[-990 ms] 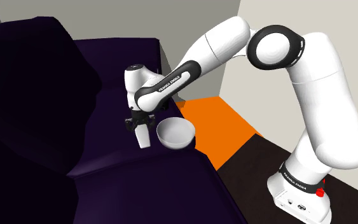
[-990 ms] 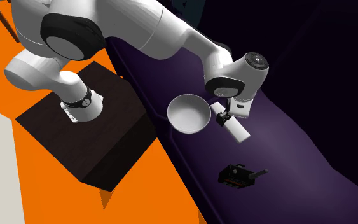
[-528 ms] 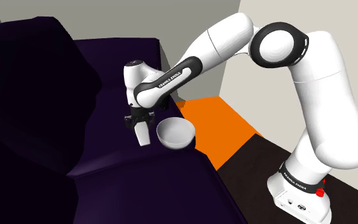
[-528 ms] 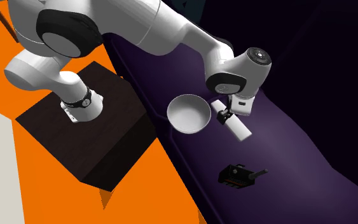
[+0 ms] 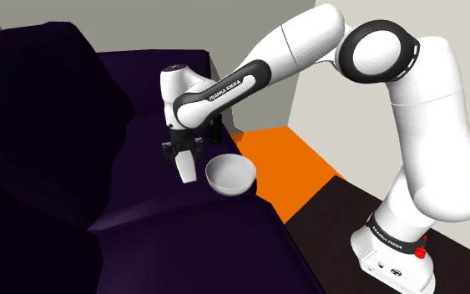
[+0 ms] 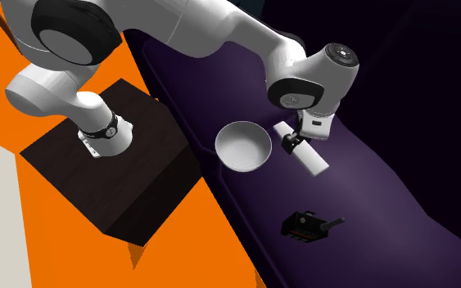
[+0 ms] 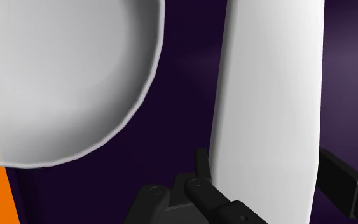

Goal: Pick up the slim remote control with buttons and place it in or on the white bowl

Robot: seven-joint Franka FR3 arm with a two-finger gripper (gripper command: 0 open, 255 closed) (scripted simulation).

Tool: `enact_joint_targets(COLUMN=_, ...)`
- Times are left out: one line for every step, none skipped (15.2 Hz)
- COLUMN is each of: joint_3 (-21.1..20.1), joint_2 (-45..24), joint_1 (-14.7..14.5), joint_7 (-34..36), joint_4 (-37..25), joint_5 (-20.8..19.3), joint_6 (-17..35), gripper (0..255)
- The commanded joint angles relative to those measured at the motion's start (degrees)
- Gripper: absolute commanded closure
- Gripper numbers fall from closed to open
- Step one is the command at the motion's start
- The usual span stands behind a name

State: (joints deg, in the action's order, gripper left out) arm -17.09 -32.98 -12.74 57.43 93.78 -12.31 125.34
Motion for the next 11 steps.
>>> enact_joint_targets(joint_3=-0.2, joint_2=0.7, joint_1=0.2, joint_7=-0.3, joint_4=-0.5, joint_5=0.3, joint_6=-1.2, gripper=255)
enact_joint_targets(joint_3=-0.3, joint_2=1.1, joint_1=0.2, joint_7=-0.4, joint_4=-0.7, joint_5=0.4, joint_6=-1.8, gripper=255)
enact_joint_targets(joint_3=-0.3, joint_2=1.5, joint_1=0.3, joint_7=-0.5, joint_4=-0.9, joint_5=0.6, joint_6=-2.3, gripper=255)
enact_joint_targets(joint_3=-0.4, joint_2=1.9, joint_1=0.3, joint_7=-0.6, joint_4=-1.1, joint_5=0.7, joint_6=-2.9, gripper=255)
enact_joint_targets(joint_3=-0.5, joint_2=2.2, joint_1=0.3, joint_7=-0.6, joint_4=-1.4, joint_5=0.9, joint_6=-3.5, gripper=255)
enact_joint_targets(joint_3=-0.6, joint_2=2.6, joint_1=0.4, joint_7=-0.7, joint_4=-1.6, joint_5=1.0, joint_6=-4.1, gripper=255)
enact_joint_targets(joint_3=-0.7, joint_2=2.9, joint_1=0.4, joint_7=-0.8, joint_4=-1.9, joint_5=1.1, joint_6=-4.7, gripper=255)
enact_joint_targets(joint_3=-0.7, joint_2=3.2, joint_1=0.4, joint_7=-0.9, joint_4=-2.2, joint_5=1.3, joint_6=-5.3, gripper=255)
enact_joint_targets(joint_3=-0.8, joint_2=3.6, joint_1=0.5, joint_7=-1.0, joint_4=-2.5, joint_5=1.4, joint_6=-5.9, gripper=255)
enact_joint_targets(joint_3=-0.9, joint_2=3.9, joint_1=0.5, joint_7=-1.1, joint_4=-2.8, joint_5=1.5, joint_6=-6.5, gripper=255)
enact_joint_targets(joint_3=-0.9, joint_2=4.2, joint_1=0.5, joint_7=-1.2, joint_4=-3.1, joint_5=1.6, joint_6=-7.1, gripper=255)
